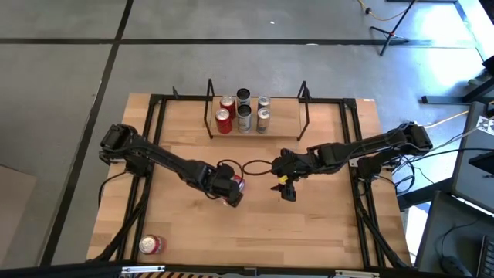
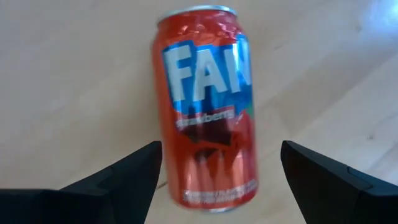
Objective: Place canned beverage on shelf
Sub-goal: Put the top orange soda can on the shelf
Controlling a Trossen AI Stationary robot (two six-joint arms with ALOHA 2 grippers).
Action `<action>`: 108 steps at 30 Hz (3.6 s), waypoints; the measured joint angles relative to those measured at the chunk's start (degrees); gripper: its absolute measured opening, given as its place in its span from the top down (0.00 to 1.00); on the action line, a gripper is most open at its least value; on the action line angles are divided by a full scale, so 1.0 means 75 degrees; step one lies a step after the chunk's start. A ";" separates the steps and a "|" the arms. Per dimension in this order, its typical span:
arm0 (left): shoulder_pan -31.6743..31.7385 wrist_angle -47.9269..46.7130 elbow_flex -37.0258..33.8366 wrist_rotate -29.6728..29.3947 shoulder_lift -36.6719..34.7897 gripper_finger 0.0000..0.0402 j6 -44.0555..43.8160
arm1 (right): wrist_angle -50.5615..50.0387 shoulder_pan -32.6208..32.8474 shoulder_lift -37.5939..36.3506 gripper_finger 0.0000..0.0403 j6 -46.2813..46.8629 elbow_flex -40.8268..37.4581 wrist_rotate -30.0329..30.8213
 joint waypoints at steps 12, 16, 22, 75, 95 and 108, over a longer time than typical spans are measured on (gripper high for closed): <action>-0.0083 0.2977 -0.1918 -0.0136 -0.0037 0.21 0.0003 | 0.0030 -0.0003 0.0000 0.27 -0.0003 0.0000 0.0003; -0.0068 0.3604 -0.2279 -0.0505 -0.0043 0.25 0.0082 | 0.0212 -0.0003 0.0000 0.27 -0.0003 0.0000 0.0006; 0.0031 0.4461 -0.2335 -0.0055 0.0192 0.29 0.0837 | 0.0503 -0.0003 0.0000 0.27 0.0036 0.0000 -0.0009; -0.0230 0.9709 -0.2344 -0.3248 -0.3214 0.27 0.7481 | 0.5027 -0.0423 -0.1893 0.24 -0.0384 0.0347 0.1128; 0.0320 0.9583 -0.2344 -0.2285 -0.2865 0.27 0.8026 | 0.7012 -0.0408 -0.0577 0.09 -0.0688 0.0341 0.1309; 0.0279 0.9418 -0.2344 -0.2291 -0.2844 0.27 0.8457 | 0.7128 -0.0450 -0.0574 0.09 0.0414 0.0347 0.0959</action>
